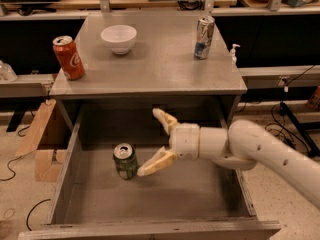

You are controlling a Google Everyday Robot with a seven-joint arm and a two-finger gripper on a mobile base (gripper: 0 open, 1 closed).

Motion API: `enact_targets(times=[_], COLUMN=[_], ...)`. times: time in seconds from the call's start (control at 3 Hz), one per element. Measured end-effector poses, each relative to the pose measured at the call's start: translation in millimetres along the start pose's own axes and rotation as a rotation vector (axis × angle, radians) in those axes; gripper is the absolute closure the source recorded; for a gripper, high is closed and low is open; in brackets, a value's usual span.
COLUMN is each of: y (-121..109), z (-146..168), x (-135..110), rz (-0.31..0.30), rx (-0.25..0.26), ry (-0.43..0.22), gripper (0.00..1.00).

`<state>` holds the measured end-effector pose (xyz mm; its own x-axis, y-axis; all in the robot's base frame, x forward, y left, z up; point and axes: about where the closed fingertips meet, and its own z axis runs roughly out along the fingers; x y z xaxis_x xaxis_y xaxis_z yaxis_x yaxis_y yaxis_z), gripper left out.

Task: Place green can into top drawer

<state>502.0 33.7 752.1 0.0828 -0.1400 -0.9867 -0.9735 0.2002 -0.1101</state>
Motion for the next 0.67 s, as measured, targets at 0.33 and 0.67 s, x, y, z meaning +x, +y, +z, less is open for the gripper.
enact_targets(times=[0.33, 0.67], y=[-12, -40], z=[-27, -58], x=[-45, -95], rz=[-0.058, -0.109], rx=[0.040, 0.104], ry=[0.041, 0.085], gripper=[0.00, 0.00])
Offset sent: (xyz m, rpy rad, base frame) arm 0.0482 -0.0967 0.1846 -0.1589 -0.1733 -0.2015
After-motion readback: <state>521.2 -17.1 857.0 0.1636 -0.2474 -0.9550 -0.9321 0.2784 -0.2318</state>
